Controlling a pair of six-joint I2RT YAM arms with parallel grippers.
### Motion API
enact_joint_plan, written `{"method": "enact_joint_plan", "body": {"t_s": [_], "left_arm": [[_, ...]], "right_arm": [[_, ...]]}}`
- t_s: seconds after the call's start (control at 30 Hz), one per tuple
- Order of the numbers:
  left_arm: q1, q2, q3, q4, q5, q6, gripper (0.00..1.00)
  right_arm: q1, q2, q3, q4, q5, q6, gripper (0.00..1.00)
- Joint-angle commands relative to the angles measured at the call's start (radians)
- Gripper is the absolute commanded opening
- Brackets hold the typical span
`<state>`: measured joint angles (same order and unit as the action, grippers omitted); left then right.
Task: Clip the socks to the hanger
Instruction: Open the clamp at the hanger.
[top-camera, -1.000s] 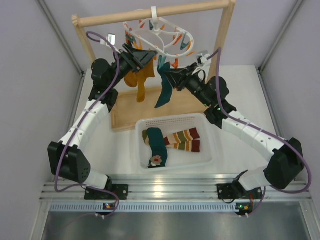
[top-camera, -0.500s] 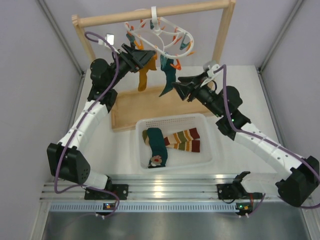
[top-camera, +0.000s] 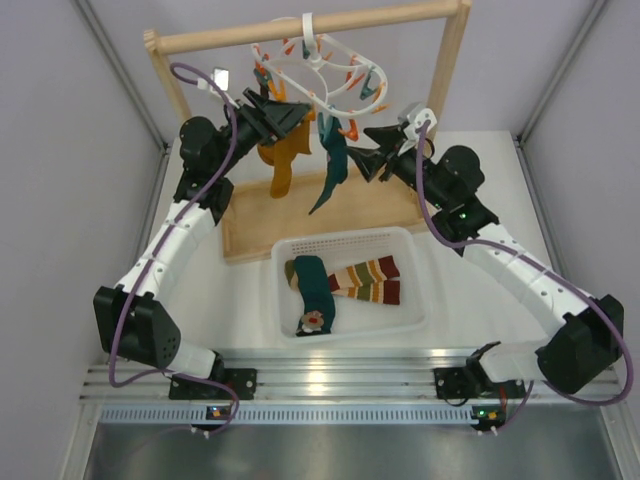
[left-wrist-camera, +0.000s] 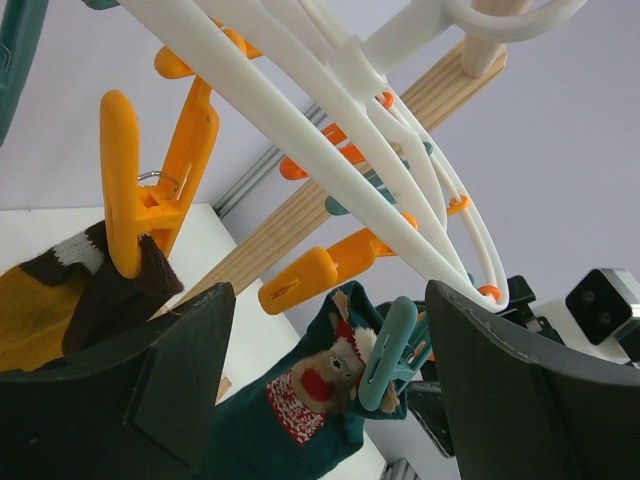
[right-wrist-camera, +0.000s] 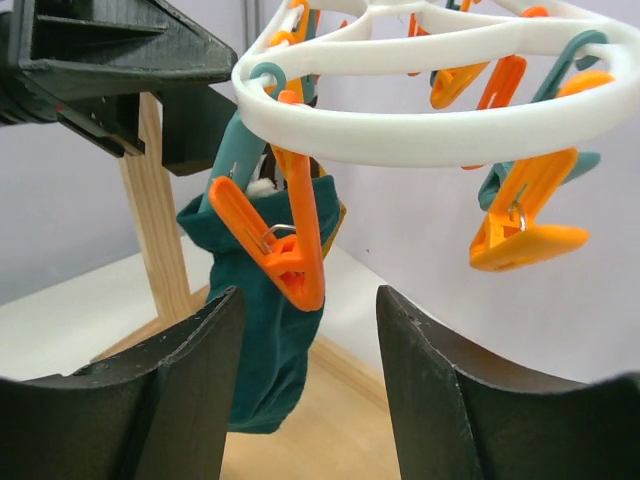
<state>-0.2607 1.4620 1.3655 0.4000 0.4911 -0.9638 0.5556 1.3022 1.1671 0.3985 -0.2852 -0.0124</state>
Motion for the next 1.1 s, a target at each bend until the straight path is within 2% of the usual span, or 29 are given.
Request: {"method": "enact_joint_plan", "body": {"t_s": [0.0,0.23,0.47,0.63,0.73,0.77,0.87,1.07], "left_arm": [[0.012,-0.046,0.001,0.03,0.037,0.019,0.82],[0.023,-0.086,-0.031,0.037,0.053,-0.001,0.81],[0.047,-0.181,-0.08,0.01,0.05,0.011,0.81],[0.046,-0.23,-0.079,-0.053,0.076,0.097,0.8],[0.04,-0.242,-0.08,-0.063,0.118,0.154,0.77],[0.028,-0.242,-0.068,-0.088,0.118,0.172,0.76],[-0.023,-0.233,-0.028,-0.133,0.098,0.302,0.7],[-0.127,-0.193,0.023,-0.141,0.073,0.405,0.68]], "right_arm": [[-0.033,0.042,0.083,0.037,-0.132,-0.064,0.55],[-0.029,0.103,0.147,0.062,-0.261,-0.104,0.47],[-0.01,0.083,0.126,0.051,-0.22,-0.138,0.16],[0.041,0.026,0.094,-0.004,-0.1,-0.244,0.01],[0.094,0.012,0.091,-0.035,0.016,-0.314,0.0],[0.113,0.012,0.092,-0.042,0.105,-0.349,0.0],[0.19,0.014,0.089,-0.036,0.242,-0.406,0.0],[0.253,0.016,0.08,-0.033,0.322,-0.42,0.0]]}}
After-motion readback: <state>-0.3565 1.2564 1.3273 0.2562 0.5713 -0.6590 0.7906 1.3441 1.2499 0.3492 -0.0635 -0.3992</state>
